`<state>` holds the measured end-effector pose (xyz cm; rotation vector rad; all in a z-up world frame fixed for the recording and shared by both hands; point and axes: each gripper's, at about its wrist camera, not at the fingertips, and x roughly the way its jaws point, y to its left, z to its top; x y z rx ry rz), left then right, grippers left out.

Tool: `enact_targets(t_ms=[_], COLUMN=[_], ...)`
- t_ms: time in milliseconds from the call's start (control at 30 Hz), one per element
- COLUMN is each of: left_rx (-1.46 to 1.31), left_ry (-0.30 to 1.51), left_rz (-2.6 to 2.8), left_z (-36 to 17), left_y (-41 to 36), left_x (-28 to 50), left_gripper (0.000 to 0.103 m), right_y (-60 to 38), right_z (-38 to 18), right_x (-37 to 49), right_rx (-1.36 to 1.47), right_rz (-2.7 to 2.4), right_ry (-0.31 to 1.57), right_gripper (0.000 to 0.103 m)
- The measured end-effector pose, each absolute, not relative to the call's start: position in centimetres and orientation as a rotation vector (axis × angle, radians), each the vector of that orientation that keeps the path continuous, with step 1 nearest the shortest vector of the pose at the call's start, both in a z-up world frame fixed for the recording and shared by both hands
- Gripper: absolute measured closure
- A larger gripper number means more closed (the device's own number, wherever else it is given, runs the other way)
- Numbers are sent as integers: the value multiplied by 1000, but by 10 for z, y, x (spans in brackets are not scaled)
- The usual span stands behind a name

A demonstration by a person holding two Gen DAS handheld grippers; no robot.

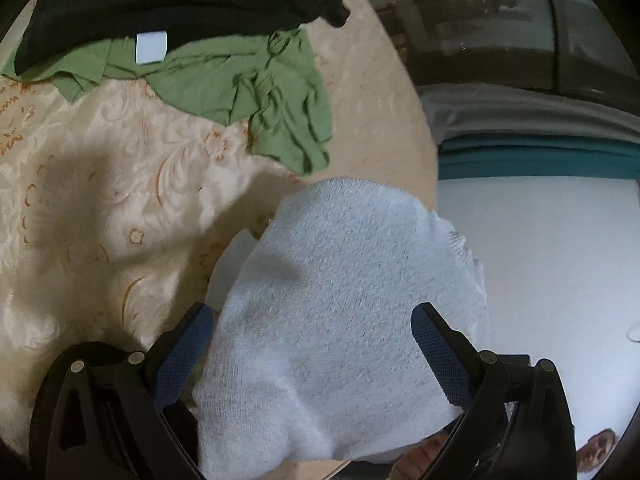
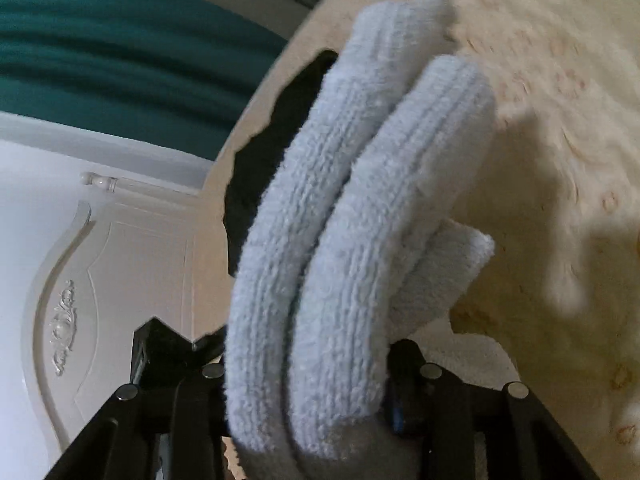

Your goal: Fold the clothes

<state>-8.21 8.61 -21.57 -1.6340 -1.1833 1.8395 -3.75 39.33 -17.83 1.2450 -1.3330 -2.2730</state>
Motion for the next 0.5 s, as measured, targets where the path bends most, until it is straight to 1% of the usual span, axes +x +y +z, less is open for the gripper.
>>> enact_targets(t_ms=[233,400,500], left_rx=[-1559,-1455,-1351], left_ry=[-1175,-1178,-1125], left_rz=[1826,1811,1902], left_z=[-197,-173,-141], left_y=[83,84,88], left_x=[-80,-68,-62], left_gripper=[2,2,2], right_y=[377,366,348], right_z=[-171,-136,-112], right_x=[-38,-22,-30], right_rx=[1198,1119,1084], right_rz=[-2243,-2282,-2284], right_ry=[-1408,-1332,-1258], right_gripper=[66,66,66])
